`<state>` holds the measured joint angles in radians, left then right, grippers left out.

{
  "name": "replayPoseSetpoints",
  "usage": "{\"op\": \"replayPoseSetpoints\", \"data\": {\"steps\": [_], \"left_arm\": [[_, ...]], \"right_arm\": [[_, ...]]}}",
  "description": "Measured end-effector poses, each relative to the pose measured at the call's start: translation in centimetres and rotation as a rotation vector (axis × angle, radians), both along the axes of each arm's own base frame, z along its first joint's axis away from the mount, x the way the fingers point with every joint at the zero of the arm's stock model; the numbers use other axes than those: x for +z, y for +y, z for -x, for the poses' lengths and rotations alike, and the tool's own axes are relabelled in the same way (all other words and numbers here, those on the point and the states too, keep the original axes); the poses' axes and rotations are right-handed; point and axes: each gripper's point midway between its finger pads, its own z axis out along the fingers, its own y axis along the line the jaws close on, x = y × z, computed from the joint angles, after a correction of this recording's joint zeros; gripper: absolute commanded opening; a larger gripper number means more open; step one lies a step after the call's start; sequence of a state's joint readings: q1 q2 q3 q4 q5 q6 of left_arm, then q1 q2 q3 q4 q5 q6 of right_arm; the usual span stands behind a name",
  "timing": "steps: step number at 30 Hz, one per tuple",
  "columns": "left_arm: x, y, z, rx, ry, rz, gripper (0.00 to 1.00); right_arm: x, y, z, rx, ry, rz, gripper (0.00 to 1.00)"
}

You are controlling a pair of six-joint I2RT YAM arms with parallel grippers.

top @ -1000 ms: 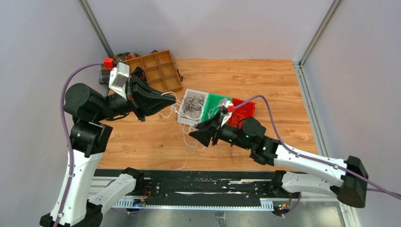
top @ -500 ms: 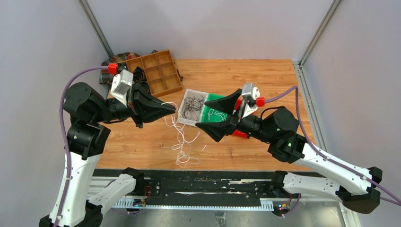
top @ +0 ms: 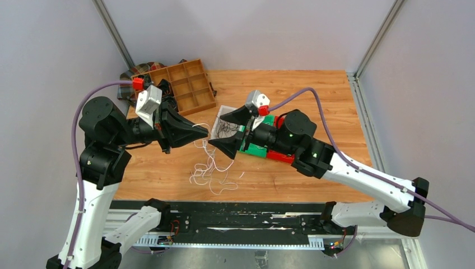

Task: Untangle the cables
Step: Untie the cable.

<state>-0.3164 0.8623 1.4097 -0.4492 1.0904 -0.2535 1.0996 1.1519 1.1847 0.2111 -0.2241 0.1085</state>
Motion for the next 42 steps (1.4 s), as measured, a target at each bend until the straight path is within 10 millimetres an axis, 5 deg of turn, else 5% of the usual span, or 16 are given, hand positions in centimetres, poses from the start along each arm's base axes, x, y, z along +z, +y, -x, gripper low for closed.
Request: {"op": "replayPoseSetpoints", "data": {"steps": [9, 14, 18, 24, 28, 34, 39, 42], "left_arm": [[-0.8, 0.1, 0.2, 0.0, 0.029, -0.019, 0.01], [-1.5, 0.2, 0.5, -0.007, 0.054, -0.036, 0.0], [-2.4, 0.4, 0.9, -0.01, 0.065, -0.073, 0.01], [-3.5, 1.1, 1.4, 0.013, 0.046, -0.129, 0.0], [-4.5, 1.5, 1.2, 0.037, 0.036, -0.167, 0.01], [-5.5, 1.9, 0.8, 0.068, 0.024, -0.21, 0.0], [-5.6, 2.0, 1.0, 0.065, 0.016, -0.219, 0.0], [-5.6, 1.9, 1.4, 0.042, 0.02, -0.213, 0.0]], "right_arm": [[0.2, 1.8, -3.3, -0.24, -0.089, 0.009, 0.75], [0.9, 0.9, -6.5, -0.49, -0.176, -0.021, 0.76], [1.2, -0.8, -8.9, -0.652, -0.244, 0.004, 0.76], [1.9, -6.2, -12.8, -0.831, -0.295, 0.041, 0.69], [2.5, -9.8, -13.4, -0.89, -0.304, 0.041, 0.62], [2.5, -12.5, -13.5, -0.92, -0.306, 0.046, 0.5], [0.5, -13.8, -14.7, -0.912, -0.257, 0.083, 0.51], [-1.0, -14.2, -15.8, -0.897, -0.204, 0.105, 0.62]]}}
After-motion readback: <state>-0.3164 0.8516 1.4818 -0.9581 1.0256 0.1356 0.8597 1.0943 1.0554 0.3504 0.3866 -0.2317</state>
